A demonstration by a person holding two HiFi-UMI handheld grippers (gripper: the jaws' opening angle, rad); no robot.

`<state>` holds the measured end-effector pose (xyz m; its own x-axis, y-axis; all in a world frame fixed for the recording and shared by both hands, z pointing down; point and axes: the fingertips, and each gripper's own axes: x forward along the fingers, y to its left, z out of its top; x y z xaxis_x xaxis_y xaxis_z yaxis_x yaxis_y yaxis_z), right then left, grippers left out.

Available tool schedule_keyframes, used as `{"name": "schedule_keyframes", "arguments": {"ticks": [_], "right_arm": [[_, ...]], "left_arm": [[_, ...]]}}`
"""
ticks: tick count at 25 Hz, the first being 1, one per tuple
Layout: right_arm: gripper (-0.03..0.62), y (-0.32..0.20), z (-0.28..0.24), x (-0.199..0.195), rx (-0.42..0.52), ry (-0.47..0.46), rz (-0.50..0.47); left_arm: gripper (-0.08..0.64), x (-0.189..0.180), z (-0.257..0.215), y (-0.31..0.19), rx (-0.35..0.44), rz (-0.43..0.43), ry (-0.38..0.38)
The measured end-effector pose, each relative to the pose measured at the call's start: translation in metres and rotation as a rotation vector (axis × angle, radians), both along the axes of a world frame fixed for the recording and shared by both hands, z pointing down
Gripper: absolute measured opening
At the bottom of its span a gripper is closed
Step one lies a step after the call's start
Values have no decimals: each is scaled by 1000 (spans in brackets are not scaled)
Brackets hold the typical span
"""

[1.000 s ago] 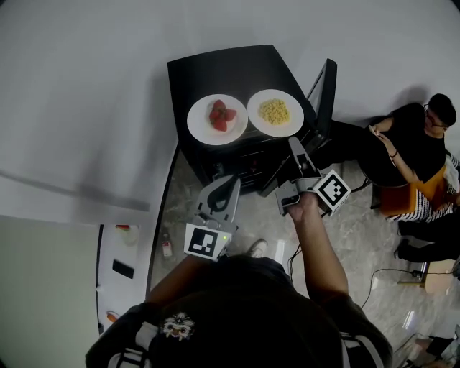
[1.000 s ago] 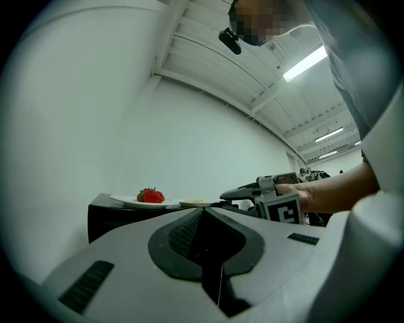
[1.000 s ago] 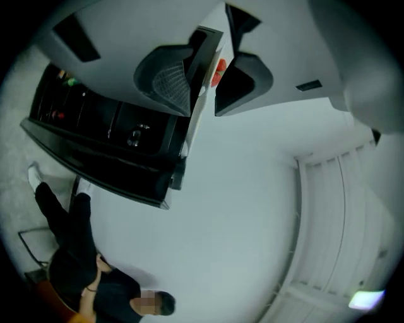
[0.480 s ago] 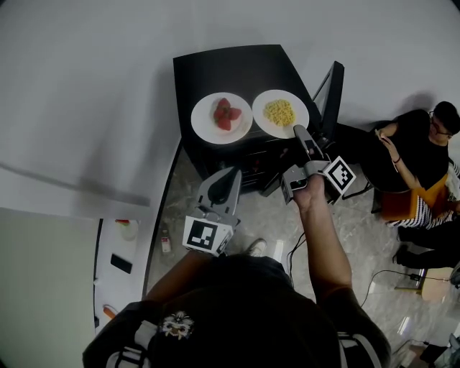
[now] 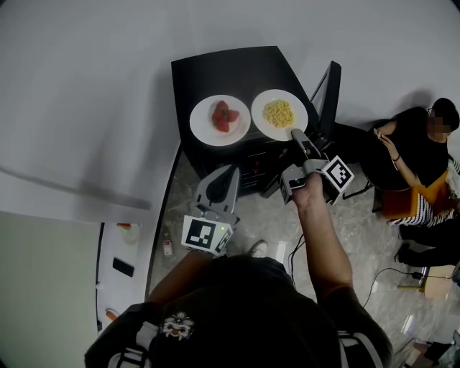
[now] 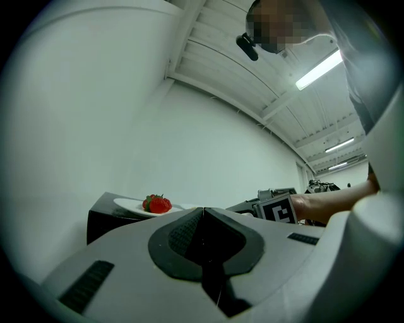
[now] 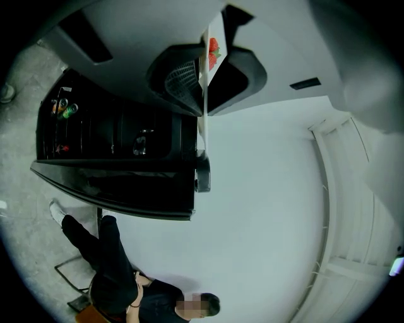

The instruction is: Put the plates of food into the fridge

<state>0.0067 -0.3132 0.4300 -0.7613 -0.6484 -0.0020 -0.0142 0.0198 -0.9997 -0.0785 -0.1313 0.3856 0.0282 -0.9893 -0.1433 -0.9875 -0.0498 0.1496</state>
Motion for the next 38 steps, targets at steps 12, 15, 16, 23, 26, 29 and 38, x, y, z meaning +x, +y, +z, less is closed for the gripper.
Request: {"name": "schedule_keyframes", "arguments": {"ticks": [12, 15, 16, 23, 26, 29, 38], "right_arm": [[41, 29, -4, 22, 14, -50, -8], [40, 38, -7, 32, 23, -62, -9], [38, 41, -8, 35, 25, -65, -10], [38, 67, -7, 59, 54, -64, -16], [40, 81, 3, 71, 53, -53, -22], [39, 92, 20, 83, 26, -37, -19], [34, 112, 70, 91, 3, 47, -29]], "left_arm": [[23, -1, 12, 3, -31, -3, -6], [23, -3, 11, 3, -29, -9, -5], [23, -2, 12, 3, -32, -9, -8], [23, 7, 30, 3, -78, 15, -43], [23, 14, 28, -1, -75, 25, -30], [23, 16, 27, -3, -74, 30, -29], [23, 17, 59, -7, -125, 39, -69]]}}
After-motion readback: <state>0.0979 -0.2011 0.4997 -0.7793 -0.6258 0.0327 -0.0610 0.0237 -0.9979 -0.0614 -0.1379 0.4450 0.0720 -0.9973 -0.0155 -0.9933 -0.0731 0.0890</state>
